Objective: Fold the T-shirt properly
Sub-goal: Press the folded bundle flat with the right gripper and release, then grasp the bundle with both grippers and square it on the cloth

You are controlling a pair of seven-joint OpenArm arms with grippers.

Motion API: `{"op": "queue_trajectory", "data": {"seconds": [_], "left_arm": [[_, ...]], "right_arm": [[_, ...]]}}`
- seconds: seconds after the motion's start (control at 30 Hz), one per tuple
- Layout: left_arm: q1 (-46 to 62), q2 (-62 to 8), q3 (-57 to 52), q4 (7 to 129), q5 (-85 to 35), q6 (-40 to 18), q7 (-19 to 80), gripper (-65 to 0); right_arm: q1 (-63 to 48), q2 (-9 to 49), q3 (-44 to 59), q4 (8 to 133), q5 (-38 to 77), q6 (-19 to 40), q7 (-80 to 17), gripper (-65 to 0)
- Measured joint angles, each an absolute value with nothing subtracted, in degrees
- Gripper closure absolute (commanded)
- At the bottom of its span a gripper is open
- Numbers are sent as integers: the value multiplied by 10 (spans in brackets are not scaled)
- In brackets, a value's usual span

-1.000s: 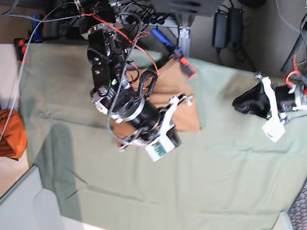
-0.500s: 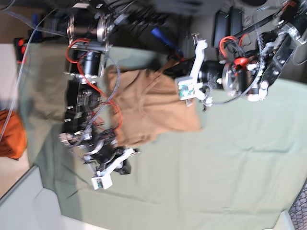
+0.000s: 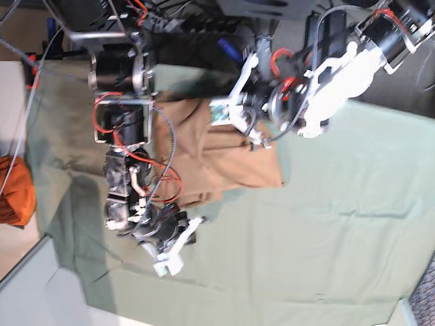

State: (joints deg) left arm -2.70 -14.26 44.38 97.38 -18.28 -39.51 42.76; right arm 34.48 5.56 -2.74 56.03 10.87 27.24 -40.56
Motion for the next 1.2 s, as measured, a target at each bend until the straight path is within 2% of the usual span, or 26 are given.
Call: {"op": "queue_trajectory", "data": {"seconds": [0.2, 0.5, 0.83, 1.0, 1.2], "left_arm": [[-55, -141, 444, 903, -195, -397, 409, 0], [-87, -149, 443, 791, -239, -419, 334, 0], [-115, -164, 446, 780, -223, -432, 321, 0], [-128, -181, 398, 778, -206, -431, 333, 0], [-129, -201, 351, 775, -196, -427, 329, 0]], "right_arm": [[342, 76, -104, 536, 109, 272, -416, 0], [343, 124, -113, 536, 218, 272, -474, 0], [343, 170, -113, 548, 386, 273, -584, 0], [338, 180, -113, 579, 443, 273, -623, 0], [297, 199, -113, 633, 449, 273, -625, 0]]}}
